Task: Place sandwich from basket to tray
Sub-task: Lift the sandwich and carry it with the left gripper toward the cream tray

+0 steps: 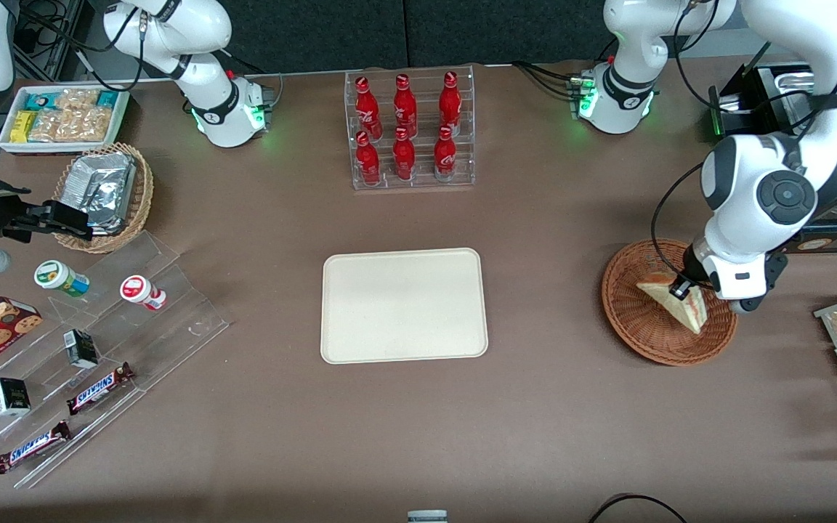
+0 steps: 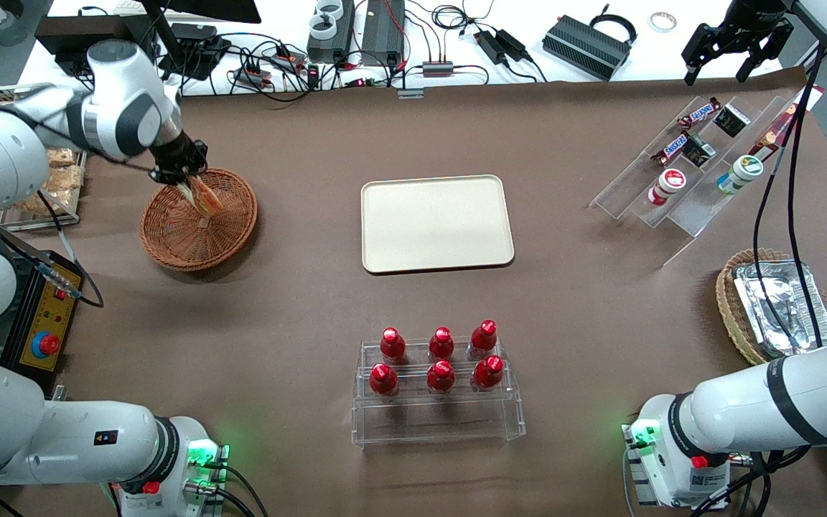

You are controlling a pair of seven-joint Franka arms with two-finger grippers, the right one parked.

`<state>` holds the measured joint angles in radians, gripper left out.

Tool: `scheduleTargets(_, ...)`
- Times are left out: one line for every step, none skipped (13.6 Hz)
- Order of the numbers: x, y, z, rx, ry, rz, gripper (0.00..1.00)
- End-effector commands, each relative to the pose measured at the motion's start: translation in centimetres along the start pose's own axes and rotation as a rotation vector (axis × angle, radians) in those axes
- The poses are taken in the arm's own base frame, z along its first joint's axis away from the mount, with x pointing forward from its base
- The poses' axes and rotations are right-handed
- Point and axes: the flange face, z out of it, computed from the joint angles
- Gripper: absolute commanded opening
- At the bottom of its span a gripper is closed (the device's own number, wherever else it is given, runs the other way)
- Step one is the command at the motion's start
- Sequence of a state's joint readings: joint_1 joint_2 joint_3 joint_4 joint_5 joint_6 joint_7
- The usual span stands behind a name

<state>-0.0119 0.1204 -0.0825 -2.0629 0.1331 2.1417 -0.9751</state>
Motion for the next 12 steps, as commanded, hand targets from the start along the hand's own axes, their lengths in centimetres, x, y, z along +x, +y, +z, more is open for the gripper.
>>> scheduleTargets(-0.7, 2.5, -6.4, 0.038, 0.007, 0.055, 0.03)
scheduleTargets(-1.2, 3.1, -8.6, 0.049, 0.002, 0.09, 0.03)
scheduleTargets(-1.8, 3.7, -10.4, 0.055, -0.003, 0.108, 0.03)
scheduleTargets(-2.6, 4.4, -12.7, 0.05, 0.0, 0.124, 0.04)
scheduleTargets(-3.7, 5.1, -14.4, 0.043, -0.002, 0.145, 0.04)
scheduleTargets(-5.0, 6.0, -16.0, 0.033, 0.001, 0.173, 0.04)
scheduleTargets(-6.9, 7.0, -17.0, 0.028, -0.001, 0.21, 0.04)
scheduleTargets(-8.9, 7.9, -17.5, 0.031, -0.005, 0.249, 0.04)
scheduleTargets(-11.0, 8.7, -18.0, 0.023, -0.001, 0.284, 0.04)
scheduleTargets(-12.7, 9.4, -18.4, 0.015, 0.001, 0.307, 0.05)
scheduleTargets(-14.9, 10.3, -18.6, 0.01, 0.006, 0.343, 0.05)
scheduleTargets(-17.0, 11.1, -18.7, 0.004, 0.01, 0.38, 0.05)
